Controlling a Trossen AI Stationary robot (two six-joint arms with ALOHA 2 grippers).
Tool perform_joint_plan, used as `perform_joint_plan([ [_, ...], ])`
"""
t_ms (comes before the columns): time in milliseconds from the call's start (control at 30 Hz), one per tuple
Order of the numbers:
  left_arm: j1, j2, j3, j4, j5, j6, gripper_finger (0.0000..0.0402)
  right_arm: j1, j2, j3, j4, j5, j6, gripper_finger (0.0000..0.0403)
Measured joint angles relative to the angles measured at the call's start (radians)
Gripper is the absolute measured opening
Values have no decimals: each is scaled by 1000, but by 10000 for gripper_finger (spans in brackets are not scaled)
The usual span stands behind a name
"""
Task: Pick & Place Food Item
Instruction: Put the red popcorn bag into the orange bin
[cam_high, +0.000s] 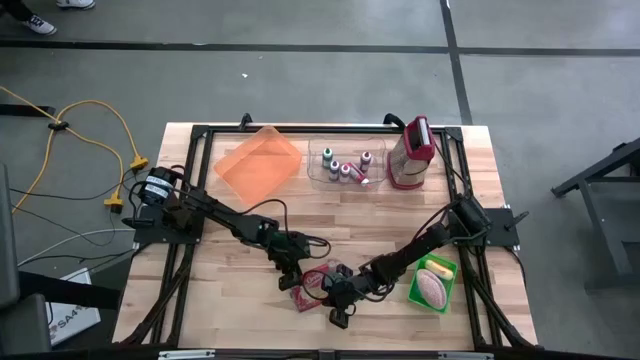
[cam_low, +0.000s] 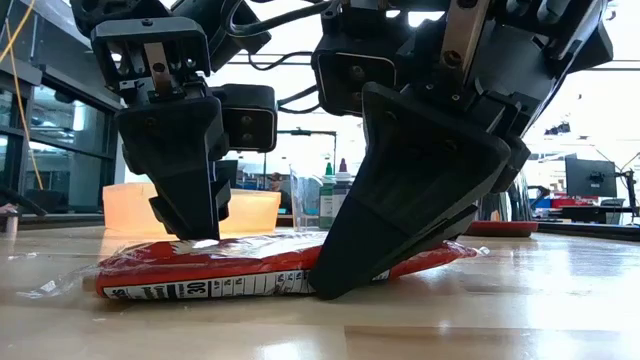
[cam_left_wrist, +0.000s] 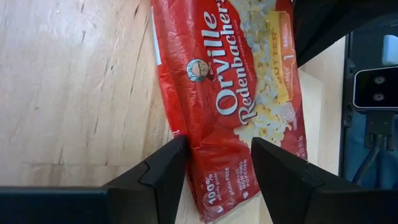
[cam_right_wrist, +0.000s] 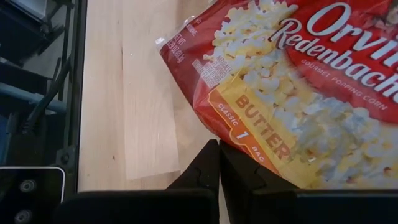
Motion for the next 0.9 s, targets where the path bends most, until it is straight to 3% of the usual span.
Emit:
perform_joint_plan([
  [167,-3,0,1,4,-1,-2,179,0,0,0,4,-11,-5,3],
  [467,-6,6,-2,121,135,-38,178,1,0,0,15,-23,-16,3],
  [900,14,3,9,-1,27,-48,178,0,0,0,30,-9,-36,3],
])
